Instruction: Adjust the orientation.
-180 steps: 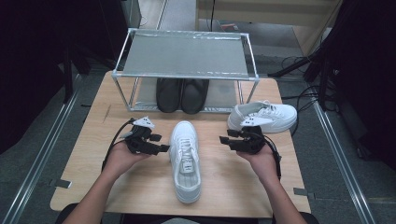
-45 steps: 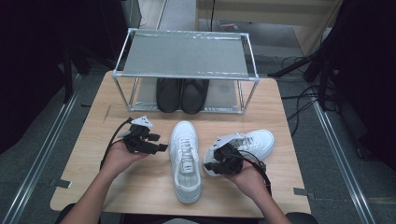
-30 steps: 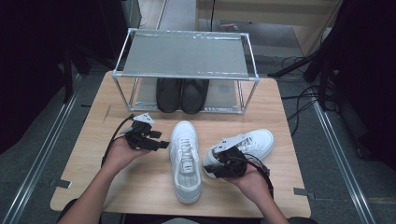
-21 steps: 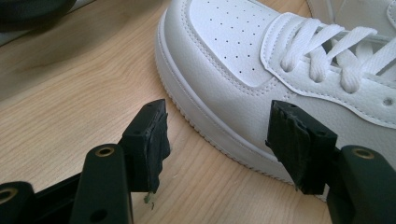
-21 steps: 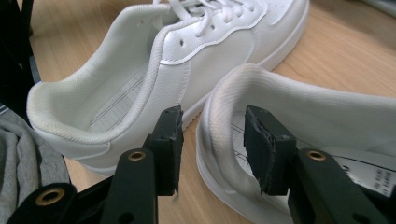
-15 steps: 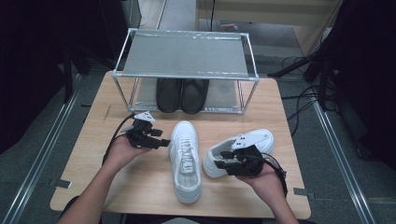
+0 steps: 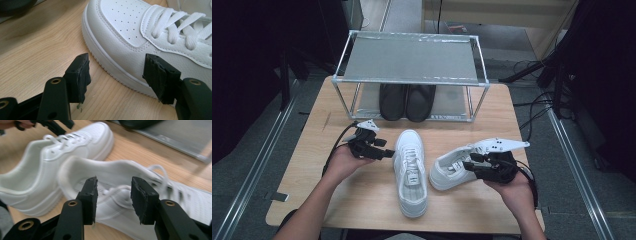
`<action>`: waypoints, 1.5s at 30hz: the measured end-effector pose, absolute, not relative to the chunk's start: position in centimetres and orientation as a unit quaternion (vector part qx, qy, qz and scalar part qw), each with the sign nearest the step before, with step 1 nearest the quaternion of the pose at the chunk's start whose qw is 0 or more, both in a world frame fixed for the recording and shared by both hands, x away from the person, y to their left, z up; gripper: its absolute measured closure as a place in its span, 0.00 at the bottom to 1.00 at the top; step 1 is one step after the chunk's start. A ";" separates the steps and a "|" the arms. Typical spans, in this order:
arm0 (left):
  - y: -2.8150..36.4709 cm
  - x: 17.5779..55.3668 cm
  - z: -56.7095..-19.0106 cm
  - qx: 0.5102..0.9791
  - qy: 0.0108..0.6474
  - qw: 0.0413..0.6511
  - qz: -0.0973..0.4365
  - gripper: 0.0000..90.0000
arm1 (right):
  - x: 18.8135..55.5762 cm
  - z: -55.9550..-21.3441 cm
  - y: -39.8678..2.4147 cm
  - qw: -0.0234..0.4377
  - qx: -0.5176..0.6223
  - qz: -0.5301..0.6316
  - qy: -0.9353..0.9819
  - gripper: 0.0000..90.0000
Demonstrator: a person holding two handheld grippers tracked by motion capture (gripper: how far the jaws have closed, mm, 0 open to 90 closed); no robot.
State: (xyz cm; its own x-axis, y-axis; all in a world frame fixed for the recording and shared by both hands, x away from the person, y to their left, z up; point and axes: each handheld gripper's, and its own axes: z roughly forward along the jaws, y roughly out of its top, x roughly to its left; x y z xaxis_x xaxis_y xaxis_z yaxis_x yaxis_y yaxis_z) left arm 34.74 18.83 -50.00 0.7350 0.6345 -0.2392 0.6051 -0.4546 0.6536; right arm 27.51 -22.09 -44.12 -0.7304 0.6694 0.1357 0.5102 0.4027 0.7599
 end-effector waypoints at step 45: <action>19.8 33.5 -50.2 0.850 0.373 0.371 0.031 0.42 | 31.9 -48.0 -27.0 0.105 0.462 0.360 0.803 1.00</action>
State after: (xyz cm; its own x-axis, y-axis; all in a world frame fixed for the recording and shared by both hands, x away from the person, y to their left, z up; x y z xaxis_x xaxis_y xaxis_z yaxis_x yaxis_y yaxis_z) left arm 33.55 19.83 -50.16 0.7202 0.6562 -0.2251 0.6109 -0.4461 0.6541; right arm 31.90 -27.03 -47.99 -0.5503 0.8185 0.1647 0.6671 0.3125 0.6762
